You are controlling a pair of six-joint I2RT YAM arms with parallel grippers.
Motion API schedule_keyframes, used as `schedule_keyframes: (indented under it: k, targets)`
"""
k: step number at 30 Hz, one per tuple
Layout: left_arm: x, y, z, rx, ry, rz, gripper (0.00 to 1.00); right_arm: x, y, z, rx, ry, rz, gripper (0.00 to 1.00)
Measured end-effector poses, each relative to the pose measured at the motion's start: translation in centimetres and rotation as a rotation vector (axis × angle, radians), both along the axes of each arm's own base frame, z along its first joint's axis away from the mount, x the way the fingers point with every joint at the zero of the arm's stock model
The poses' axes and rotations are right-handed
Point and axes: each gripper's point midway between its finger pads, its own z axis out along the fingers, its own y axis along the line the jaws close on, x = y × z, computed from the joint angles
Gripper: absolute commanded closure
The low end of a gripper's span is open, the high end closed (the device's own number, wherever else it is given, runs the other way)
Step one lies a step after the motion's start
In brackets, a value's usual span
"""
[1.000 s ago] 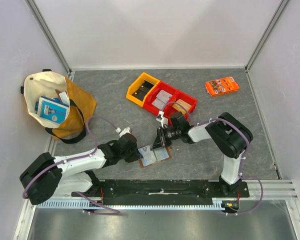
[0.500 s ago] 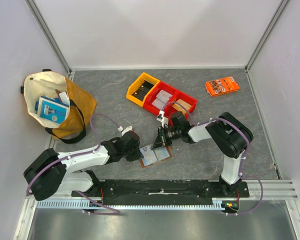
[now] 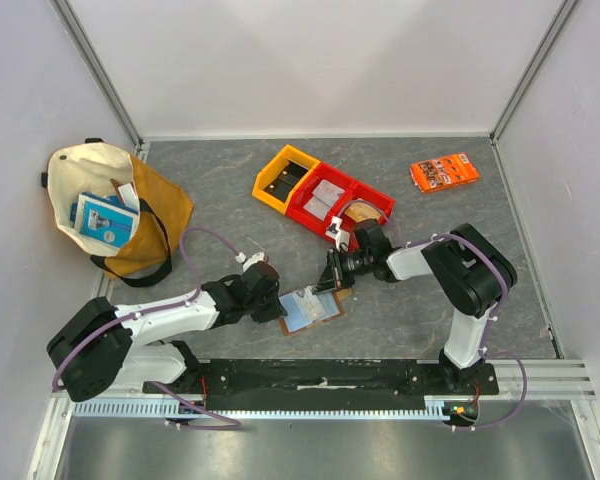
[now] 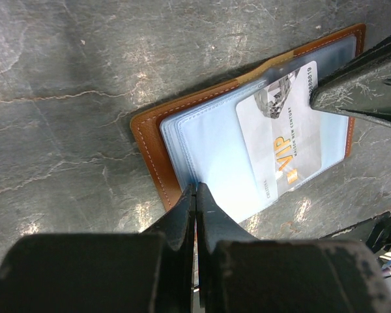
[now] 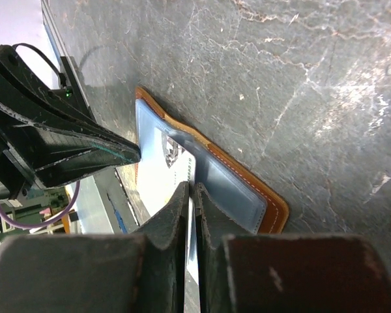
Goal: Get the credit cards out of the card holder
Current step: Remove the credit card from the card holder.
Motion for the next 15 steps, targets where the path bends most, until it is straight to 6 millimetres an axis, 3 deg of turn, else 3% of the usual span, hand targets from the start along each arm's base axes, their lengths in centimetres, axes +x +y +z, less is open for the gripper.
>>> schedule_keyframes:
  k: [6, 13, 15]
  targets:
    - [0.0, 0.1, 0.0, 0.002, -0.002, -0.001, 0.98, -0.4, 0.1, 0.3, 0.019, 0.005, 0.027, 0.68]
    - [0.0, 0.1, 0.0, 0.005, -0.007, -0.011, 0.98, -0.5, 0.8, 0.5, 0.016, 0.004, 0.094, 0.67]
    - [0.0, 0.1, 0.0, 0.005, -0.007, -0.012, 0.98, -0.6, 1.1, 0.5, 0.012, 0.004, 0.116, 0.7]
